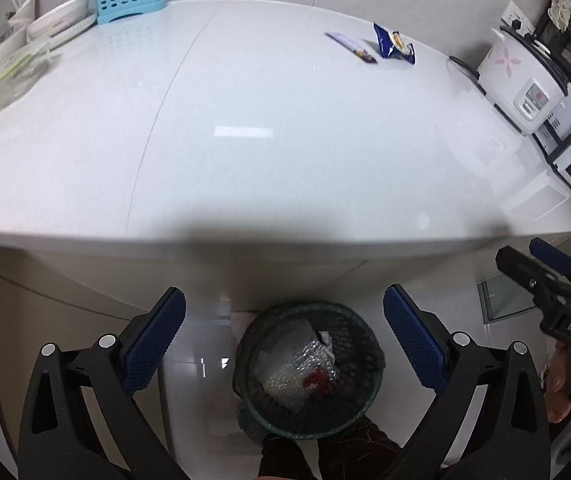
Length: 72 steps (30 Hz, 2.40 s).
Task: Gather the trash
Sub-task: 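Raise both tools from the basket back toward the counter, then grasp the purple coffee sachet with the left tool while the right tool grasps the blue snack packet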
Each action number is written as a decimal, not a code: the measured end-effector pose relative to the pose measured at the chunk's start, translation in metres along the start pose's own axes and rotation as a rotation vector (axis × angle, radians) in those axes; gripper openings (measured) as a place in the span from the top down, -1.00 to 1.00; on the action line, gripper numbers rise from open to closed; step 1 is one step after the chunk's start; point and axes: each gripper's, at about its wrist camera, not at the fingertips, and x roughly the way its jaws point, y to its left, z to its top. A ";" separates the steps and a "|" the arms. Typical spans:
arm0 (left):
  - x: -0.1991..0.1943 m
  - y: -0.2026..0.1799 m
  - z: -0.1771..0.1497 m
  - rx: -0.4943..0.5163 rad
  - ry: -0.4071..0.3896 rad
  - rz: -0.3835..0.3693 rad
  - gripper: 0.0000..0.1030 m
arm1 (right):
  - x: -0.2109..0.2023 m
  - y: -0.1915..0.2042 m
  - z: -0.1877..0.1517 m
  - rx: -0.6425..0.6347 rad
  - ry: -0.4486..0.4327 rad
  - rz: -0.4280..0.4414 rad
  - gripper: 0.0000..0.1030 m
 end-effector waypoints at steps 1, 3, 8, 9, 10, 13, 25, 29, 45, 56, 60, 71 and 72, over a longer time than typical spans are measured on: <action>0.000 -0.003 0.008 -0.003 -0.003 -0.006 -0.89 | -0.001 -0.004 0.007 0.000 -0.010 -0.003 -0.80; 0.000 -0.008 0.021 -0.001 -0.014 -0.005 -0.89 | -0.002 -0.012 0.027 0.001 -0.026 -0.007 -0.80; 0.006 -0.023 0.060 -0.005 -0.045 0.007 -0.89 | 0.001 -0.031 0.065 -0.005 -0.047 -0.006 -0.80; 0.008 -0.026 0.068 -0.009 -0.051 0.010 -0.89 | 0.003 -0.034 0.073 -0.007 -0.049 -0.005 -0.80; 0.009 -0.028 0.074 -0.014 -0.054 0.012 -0.89 | 0.005 -0.035 0.079 -0.009 -0.051 -0.005 -0.80; 0.016 -0.037 0.095 -0.023 -0.063 0.038 -0.89 | 0.014 -0.045 0.101 -0.013 -0.057 -0.002 -0.80; 0.053 -0.059 0.174 -0.059 -0.062 0.077 -0.89 | 0.054 -0.072 0.172 -0.036 -0.057 0.019 -0.80; 0.069 -0.067 0.197 -0.060 -0.057 0.084 -0.89 | 0.065 -0.079 0.187 -0.038 -0.053 0.025 -0.80; 0.129 -0.096 0.279 -0.095 -0.023 0.100 -0.89 | 0.084 -0.121 0.217 -0.024 -0.039 0.000 -0.80; 0.171 -0.098 0.297 -0.090 0.038 0.138 -0.65 | 0.096 -0.148 0.225 -0.016 -0.020 -0.017 -0.80; 0.173 -0.102 0.300 -0.077 0.040 0.183 -0.37 | 0.101 -0.149 0.228 -0.014 -0.015 -0.011 -0.80; 0.169 -0.096 0.300 -0.040 0.052 0.176 0.60 | 0.111 -0.129 0.243 -0.039 -0.014 0.024 -0.80; 0.168 -0.095 0.299 -0.042 0.053 0.174 0.61 | 0.112 -0.127 0.244 -0.040 -0.014 0.028 -0.80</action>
